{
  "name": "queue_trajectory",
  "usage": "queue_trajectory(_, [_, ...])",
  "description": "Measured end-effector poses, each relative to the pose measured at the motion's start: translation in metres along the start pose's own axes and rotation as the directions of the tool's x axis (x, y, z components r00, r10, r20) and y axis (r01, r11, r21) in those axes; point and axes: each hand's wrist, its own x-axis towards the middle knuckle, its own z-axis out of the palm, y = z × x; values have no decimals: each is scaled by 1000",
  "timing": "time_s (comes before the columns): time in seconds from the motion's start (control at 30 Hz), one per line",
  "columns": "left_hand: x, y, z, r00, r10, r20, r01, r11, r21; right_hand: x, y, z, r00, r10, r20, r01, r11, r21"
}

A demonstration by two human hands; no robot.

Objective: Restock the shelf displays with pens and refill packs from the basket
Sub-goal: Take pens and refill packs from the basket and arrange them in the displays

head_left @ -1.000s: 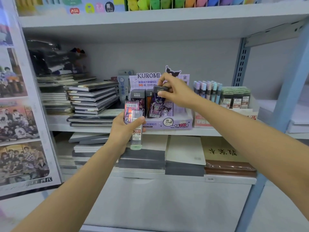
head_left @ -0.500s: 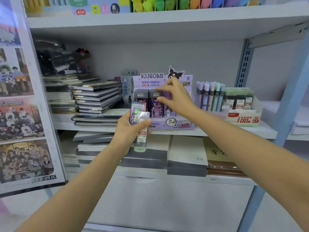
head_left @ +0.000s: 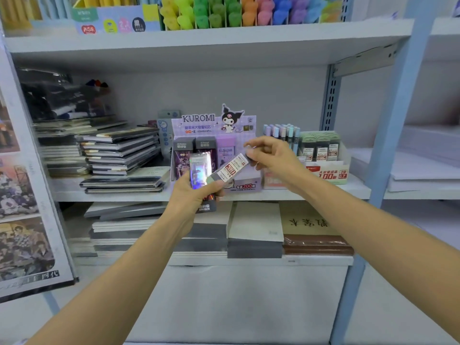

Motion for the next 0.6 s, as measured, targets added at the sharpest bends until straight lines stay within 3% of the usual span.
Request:
queue_trajectory(0.1, [5,1,11,996,15,-91,-24,995,-96,-13,7,-24,983,114,142,-109,993,-40])
queue_trajectory(0.2, [9,5,32,995,79,-54,-79,997,-8,-27,12,-38,944,115,309,-68,985,-158])
queue_trajectory(0.3, [7,7,60,992,104,66,-108,993,52,-35,11,-46,968,-10,252,47,989,-142])
queue_trajectory(0.43, [6,9,93,980,98,171,-108,993,50,-40,8,-67,946,-57,319,137,962,-234])
queue_trajectory(0.5, [9,7,104,980,49,192,-57,998,36,-41,7,-85,958,-62,280,144,949,-282])
queue_trajectory(0.6, [15,2,117,979,-1,203,0,1000,1,-36,2,-120,994,-109,14,109,962,-251])
